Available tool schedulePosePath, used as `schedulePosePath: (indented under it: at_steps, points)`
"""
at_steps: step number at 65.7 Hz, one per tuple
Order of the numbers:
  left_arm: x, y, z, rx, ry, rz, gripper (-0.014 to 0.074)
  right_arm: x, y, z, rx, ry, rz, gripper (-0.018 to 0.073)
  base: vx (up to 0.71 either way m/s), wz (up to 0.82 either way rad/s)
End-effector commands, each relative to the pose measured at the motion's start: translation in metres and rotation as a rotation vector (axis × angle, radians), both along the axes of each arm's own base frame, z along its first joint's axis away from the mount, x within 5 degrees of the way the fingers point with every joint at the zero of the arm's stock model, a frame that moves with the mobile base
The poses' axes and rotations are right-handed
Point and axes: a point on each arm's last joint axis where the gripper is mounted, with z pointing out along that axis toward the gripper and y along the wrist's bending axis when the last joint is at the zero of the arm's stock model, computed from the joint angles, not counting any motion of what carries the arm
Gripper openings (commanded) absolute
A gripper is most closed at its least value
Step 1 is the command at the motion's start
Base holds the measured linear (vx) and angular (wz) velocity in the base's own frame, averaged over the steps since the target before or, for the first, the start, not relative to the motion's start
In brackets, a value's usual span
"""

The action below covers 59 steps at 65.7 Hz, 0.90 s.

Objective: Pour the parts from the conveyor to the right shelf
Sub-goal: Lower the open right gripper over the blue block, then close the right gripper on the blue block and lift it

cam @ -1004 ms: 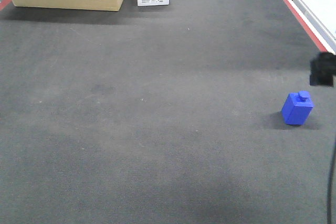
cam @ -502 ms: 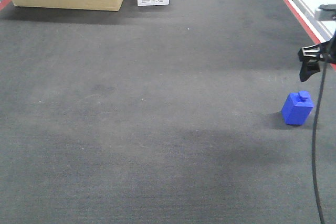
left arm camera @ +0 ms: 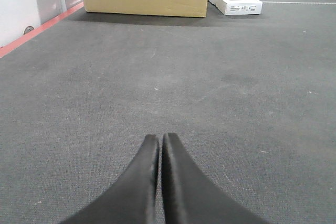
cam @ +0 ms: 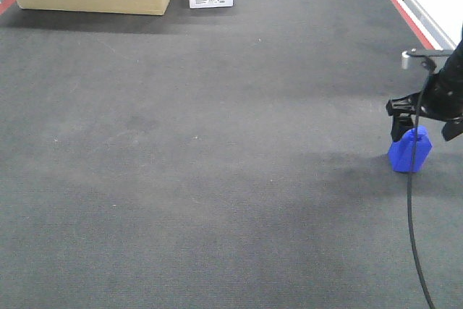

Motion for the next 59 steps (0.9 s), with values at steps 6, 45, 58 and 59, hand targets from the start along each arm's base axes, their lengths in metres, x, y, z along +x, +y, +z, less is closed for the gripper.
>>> schedulePosePath:
  at_steps: [6,45,58,59]
  points:
    - [-0.001,0.0,0.014,-0.009,-0.106,-0.004,-0.0006,0.012,-0.004,0.029,-0.02,-0.114,0.005,0.0628,0.0,0.0]
    - [-0.001,0.0,0.014,-0.009,-0.106,-0.004,-0.0006,0.018,-0.002,0.01,0.02,-0.02,0.01,0.0602,0.0,0.0]
    - [-0.001,0.0,0.014,-0.009,-0.106,-0.004,-0.0006,0.019,-0.002,0.001,0.028,0.002,0.009,0.0572,0.0,0.0]
    - [-0.001,0.0,0.014,-0.009,-0.106,-0.004,-0.0006,0.02,-0.002,0.001,0.028,0.001,0.009,0.0568,0.0,0.0]
